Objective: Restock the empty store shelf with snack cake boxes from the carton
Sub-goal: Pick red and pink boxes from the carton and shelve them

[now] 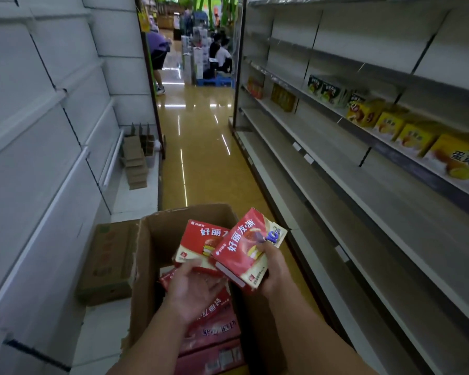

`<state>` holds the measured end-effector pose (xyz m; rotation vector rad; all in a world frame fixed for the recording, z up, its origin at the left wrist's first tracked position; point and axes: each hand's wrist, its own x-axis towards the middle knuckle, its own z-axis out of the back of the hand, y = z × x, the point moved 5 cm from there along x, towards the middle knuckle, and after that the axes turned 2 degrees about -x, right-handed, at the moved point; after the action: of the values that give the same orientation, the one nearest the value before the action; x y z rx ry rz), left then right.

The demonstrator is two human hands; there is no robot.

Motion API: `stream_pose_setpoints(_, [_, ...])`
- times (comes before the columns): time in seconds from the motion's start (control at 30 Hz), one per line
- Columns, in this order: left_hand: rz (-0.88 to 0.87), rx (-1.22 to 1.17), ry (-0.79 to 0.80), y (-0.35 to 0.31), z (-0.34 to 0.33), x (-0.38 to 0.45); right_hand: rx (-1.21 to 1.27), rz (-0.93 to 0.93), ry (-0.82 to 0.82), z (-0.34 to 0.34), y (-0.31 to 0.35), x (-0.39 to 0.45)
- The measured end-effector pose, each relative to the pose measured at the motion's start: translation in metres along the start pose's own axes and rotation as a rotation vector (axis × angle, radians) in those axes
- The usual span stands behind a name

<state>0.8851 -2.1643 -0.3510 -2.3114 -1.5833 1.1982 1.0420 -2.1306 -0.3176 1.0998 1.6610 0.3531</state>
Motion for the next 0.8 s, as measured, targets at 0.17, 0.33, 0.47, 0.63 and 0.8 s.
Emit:
stream_pose_setpoints(0.17, [-0.001, 0.145, -0.057, -0.028, 0.005, 0.004, -0.133, -0.010, -0.039, 0.024, 0.021, -0.009])
stream_pose_setpoints(0.33, [-0.048, 0.482, -0.155, -0.018, -0.023, 0.008, 0.091, 0.058, -0.243, 0.036, 0.029, -0.005])
stream_pose_setpoints(0.47, [-0.212, 0.674, -0.213, -0.011, -0.049, 0.025, 0.386, 0.101, -0.354, 0.053, 0.031, -0.010])
stream_pose_setpoints(0.63, [-0.274, 0.689, -0.097, 0.014, -0.101, 0.024, 0.376, 0.165, -0.349, 0.058, 0.042, -0.030])
stream_pose_setpoints(0.8, [-0.199, 0.663, -0.050, 0.041, -0.122, 0.020, 0.194, 0.128, -0.390, 0.102, 0.062, -0.051])
